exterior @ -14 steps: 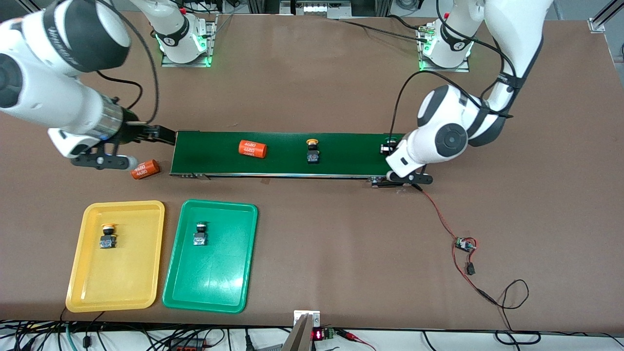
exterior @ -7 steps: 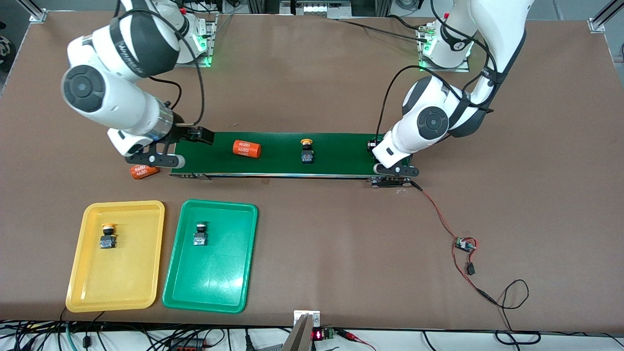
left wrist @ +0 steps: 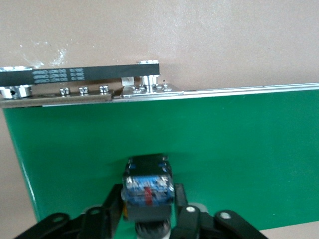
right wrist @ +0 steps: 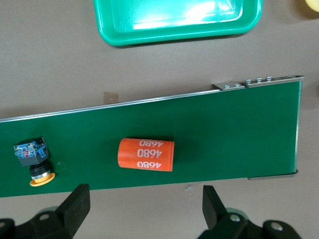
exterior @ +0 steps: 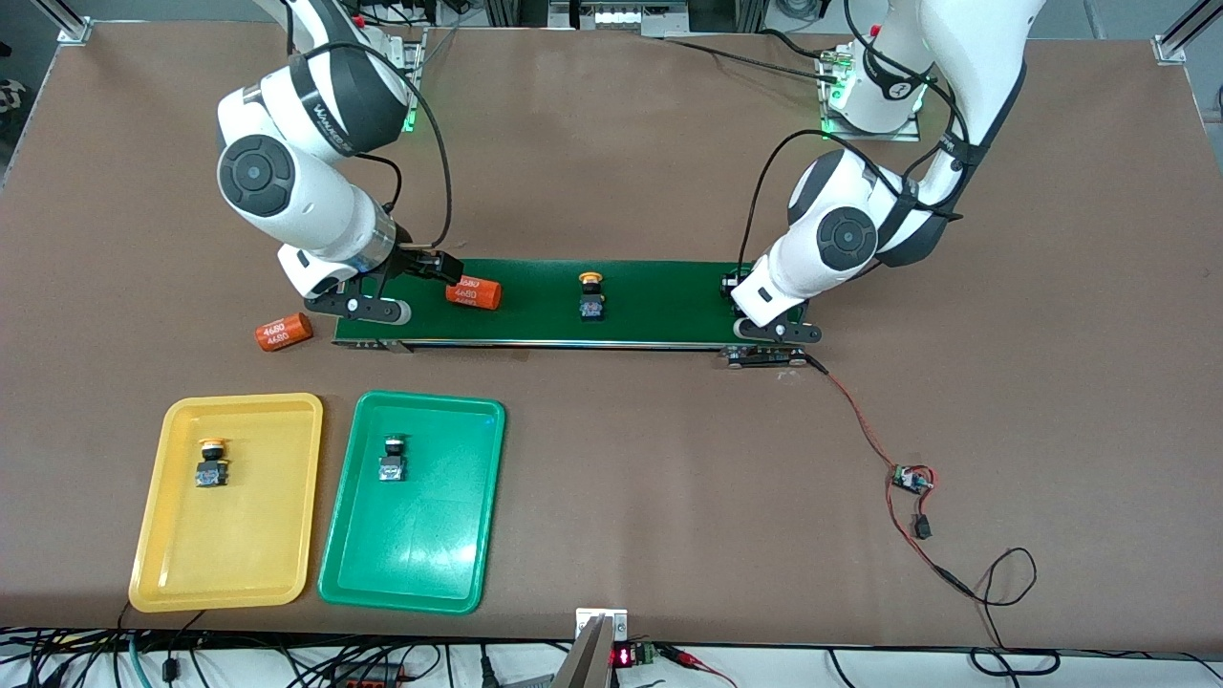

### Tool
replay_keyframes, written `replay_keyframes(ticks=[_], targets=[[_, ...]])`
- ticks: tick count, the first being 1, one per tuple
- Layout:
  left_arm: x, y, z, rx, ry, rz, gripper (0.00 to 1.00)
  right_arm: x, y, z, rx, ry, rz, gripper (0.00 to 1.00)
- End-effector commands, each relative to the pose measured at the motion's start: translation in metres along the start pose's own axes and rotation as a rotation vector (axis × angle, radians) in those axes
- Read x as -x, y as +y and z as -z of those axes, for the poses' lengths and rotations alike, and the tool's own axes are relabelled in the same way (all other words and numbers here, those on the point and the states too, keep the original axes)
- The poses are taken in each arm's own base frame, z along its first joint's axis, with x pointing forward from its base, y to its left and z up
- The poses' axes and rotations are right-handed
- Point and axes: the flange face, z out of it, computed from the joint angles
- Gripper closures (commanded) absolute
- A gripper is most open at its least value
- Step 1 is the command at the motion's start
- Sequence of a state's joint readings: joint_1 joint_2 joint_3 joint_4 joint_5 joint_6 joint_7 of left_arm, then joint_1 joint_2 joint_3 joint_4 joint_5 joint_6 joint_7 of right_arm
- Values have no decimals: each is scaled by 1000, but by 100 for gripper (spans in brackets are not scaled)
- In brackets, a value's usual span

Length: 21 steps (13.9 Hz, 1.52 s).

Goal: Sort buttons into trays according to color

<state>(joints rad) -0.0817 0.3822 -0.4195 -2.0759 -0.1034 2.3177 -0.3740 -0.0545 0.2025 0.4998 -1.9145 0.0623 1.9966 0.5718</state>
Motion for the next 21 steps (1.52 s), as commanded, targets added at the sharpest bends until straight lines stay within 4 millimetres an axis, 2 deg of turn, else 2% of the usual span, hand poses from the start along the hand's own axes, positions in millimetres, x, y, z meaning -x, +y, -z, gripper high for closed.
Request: replay_keyframes(ticks=[1,4,6,7,9,12,16,17,20,21], targets=[[4,2,25,4,42,-11,0,8,-11,-11,-5,17,6,0],[5,4,63,9,110,-7,0,17,-24,-32,4,46,60,0],[1,0,93,6,128,5,0,20,-37,-45,-5,48,88,0],[-4,-9,110,2,138,27,0,20,-43,-49,-19,59,87,0],[-17,-38,146,-8,149,79,0,17,-48,-58,-37,66,93,0],[-36,-110,203,-19,173,188,0,19,-61,-72,-63,76,99,0],[-45,-186,259,-26,202,196,0,21,-77,-100,-10,136,81,0],[-44,-202,278,-26,197,201,0,24,-81,-105,-6,145,70,0],[-40,-231,326,-25,188,169,0,25,-86,-109,0,160,57,0],[-38,-231,338,-25,171,168,0,27,-89,-109,-7,166,52,0]])
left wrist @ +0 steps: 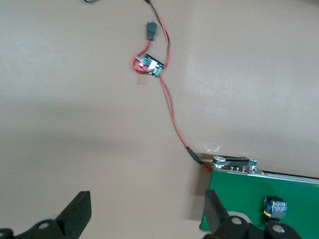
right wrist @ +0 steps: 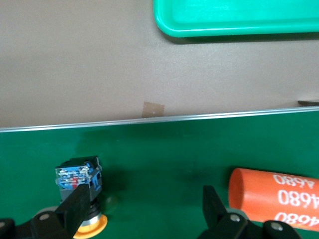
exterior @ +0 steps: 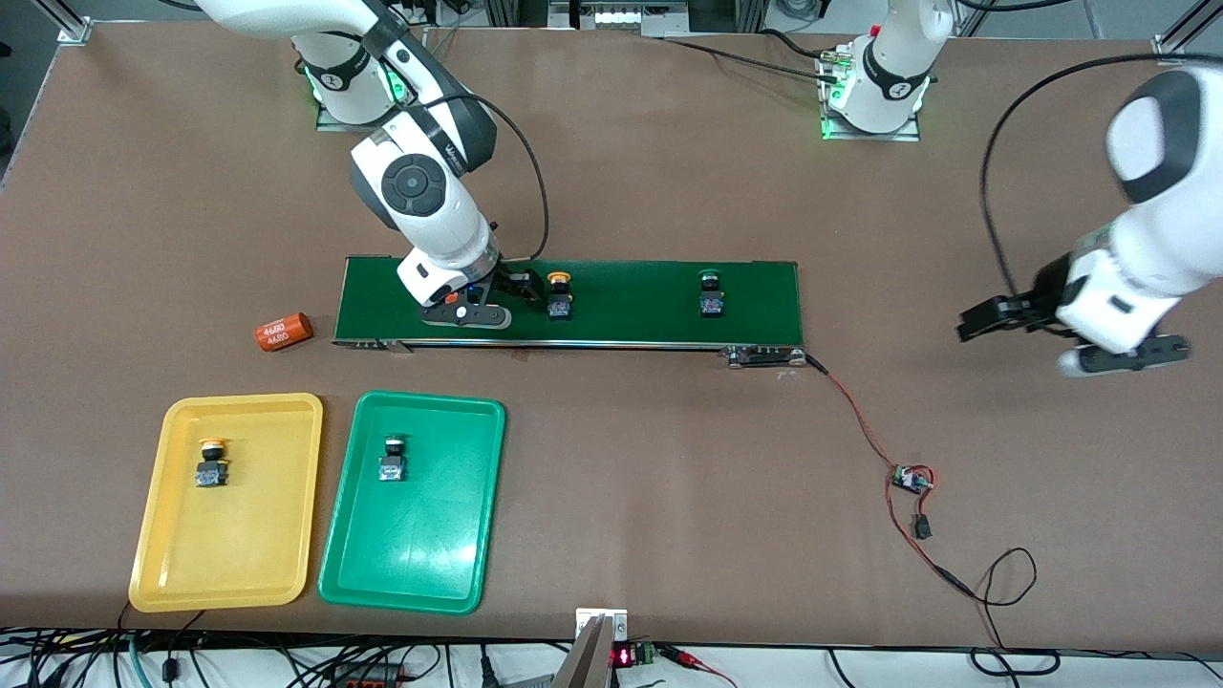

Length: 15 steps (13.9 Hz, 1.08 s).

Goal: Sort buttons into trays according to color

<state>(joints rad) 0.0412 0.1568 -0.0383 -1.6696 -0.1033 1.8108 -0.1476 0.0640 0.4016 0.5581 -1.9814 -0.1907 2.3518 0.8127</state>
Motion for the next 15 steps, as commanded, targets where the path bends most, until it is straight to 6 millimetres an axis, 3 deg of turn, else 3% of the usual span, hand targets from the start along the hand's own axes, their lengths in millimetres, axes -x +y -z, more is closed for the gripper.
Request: replay_keyframes(ticks=[1,6,15], targets=[[-2,-3,39,5,-38,-38,0,5,-12,3,-9,27,-20,0],[7,-3,83,-121,-25,-108,0,11,-16,-4,16,35,-36,0],[19,-9,90,-112,-14,-102,0,40,-21,-26,86,40,-11,0]])
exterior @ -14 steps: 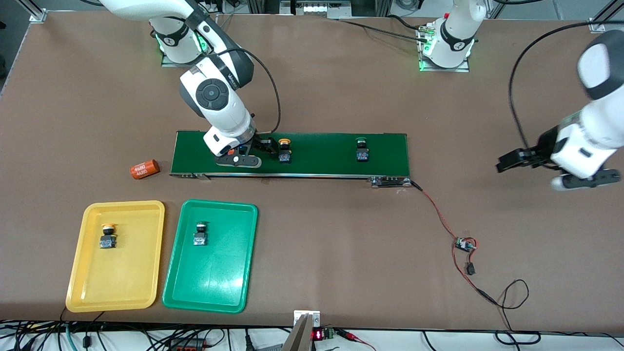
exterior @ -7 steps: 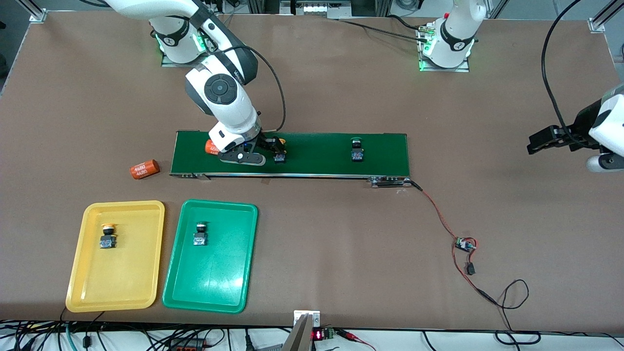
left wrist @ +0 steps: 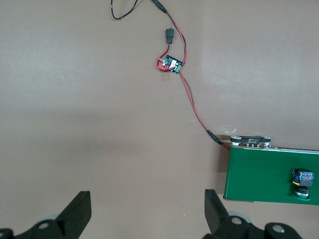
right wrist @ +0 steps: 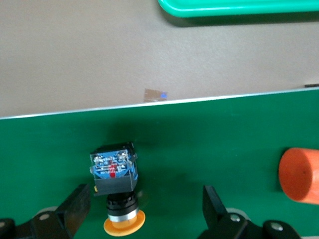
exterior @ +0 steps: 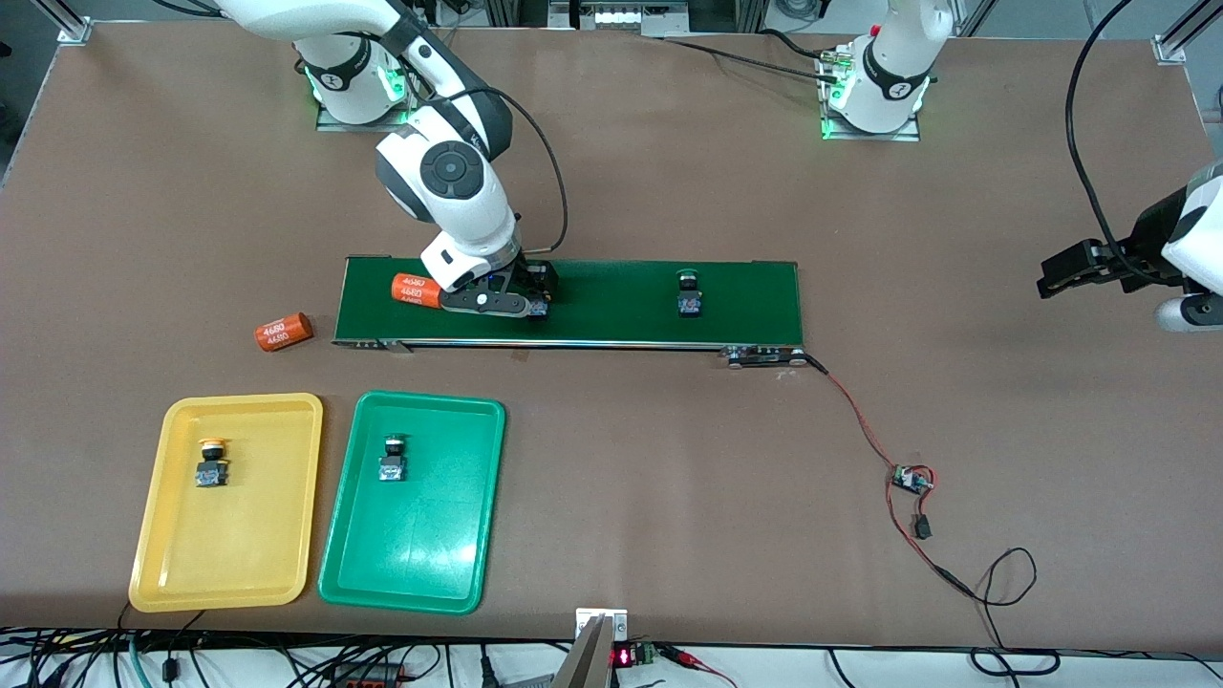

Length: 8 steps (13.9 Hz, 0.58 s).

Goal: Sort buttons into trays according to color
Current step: 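Lift the orange button and carry it toward the yellow tray with the right gripper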

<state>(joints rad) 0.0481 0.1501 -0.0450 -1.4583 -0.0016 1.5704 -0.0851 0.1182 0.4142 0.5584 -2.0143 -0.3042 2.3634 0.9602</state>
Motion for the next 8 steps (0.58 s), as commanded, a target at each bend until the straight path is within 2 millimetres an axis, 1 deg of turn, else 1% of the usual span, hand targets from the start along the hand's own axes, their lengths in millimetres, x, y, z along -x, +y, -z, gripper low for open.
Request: replay_keyframes(ticks=[1,5,8], targets=[[10,-6,8,-9,5,-16,0,12,-3,-7,24,7,1,0],[7,-4,11,-8,19,-4,0,16,-1,-12,34,0,4,0],[8,-15,16,-9,26,1,0,16,0,-12,35,-1,1,0]])
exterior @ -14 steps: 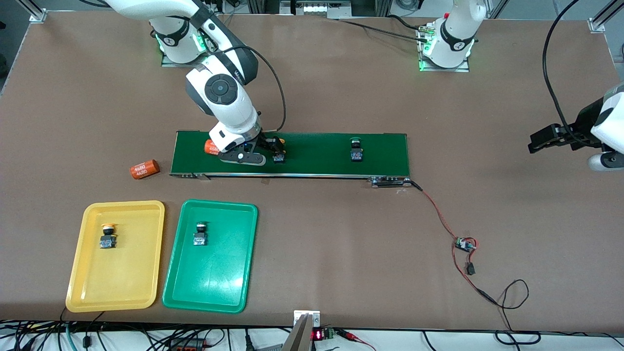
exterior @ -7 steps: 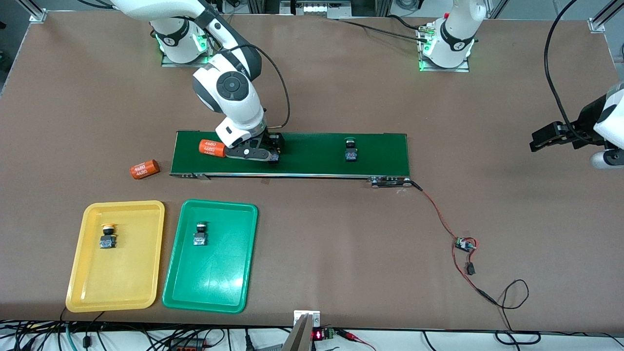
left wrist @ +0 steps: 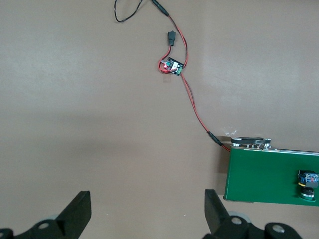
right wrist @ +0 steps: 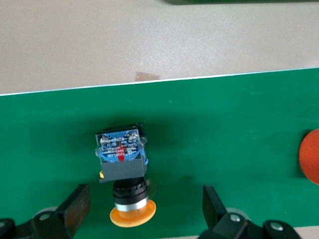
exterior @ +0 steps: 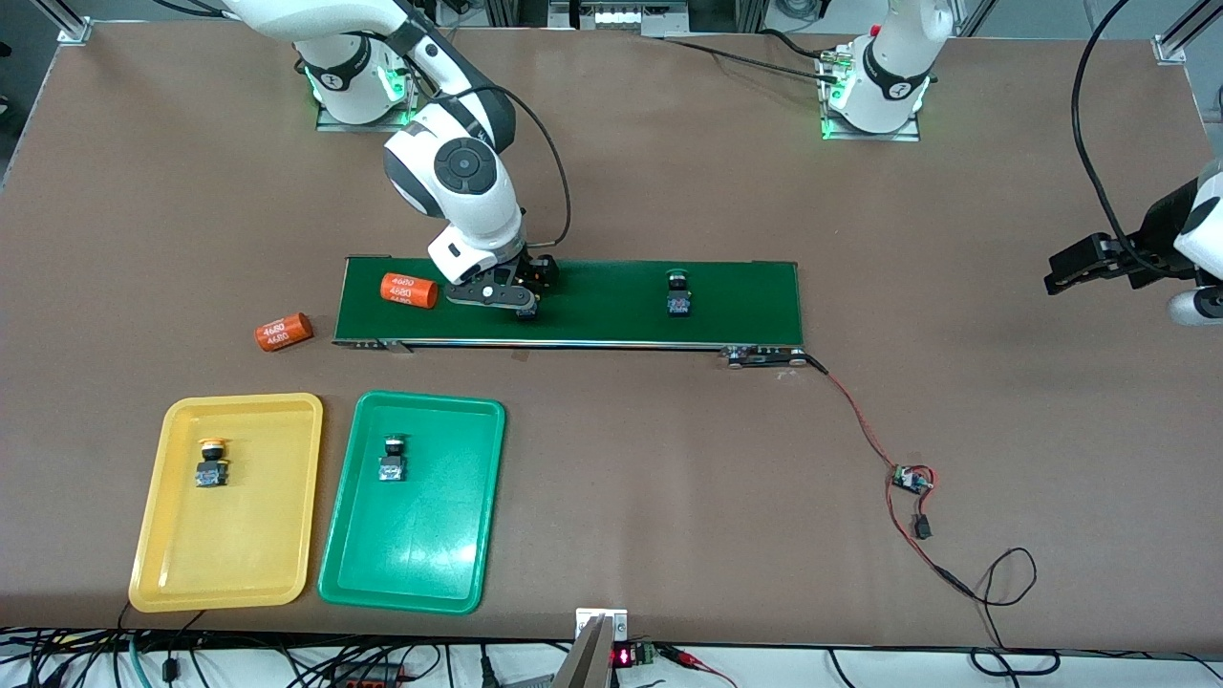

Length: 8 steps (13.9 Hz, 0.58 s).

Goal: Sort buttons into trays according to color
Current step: 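Lift the orange button and carry it toward the yellow tray with the right gripper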

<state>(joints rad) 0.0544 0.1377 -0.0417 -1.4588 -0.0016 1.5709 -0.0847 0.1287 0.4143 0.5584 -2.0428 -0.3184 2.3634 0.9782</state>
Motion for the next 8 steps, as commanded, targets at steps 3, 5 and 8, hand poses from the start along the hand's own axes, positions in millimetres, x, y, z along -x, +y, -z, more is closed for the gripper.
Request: replay_keyframes(ticks=[3,5,8], targets=[[5,-12,9,13,11,-22,0,3,1,-6,12,2,-7,1],[7,-9,12,13,16,-33,0,-2,6,-7,21,11,-3,3],[13,-13,14,8,7,-84,0,-7,13,-15,32,11,4,8]])
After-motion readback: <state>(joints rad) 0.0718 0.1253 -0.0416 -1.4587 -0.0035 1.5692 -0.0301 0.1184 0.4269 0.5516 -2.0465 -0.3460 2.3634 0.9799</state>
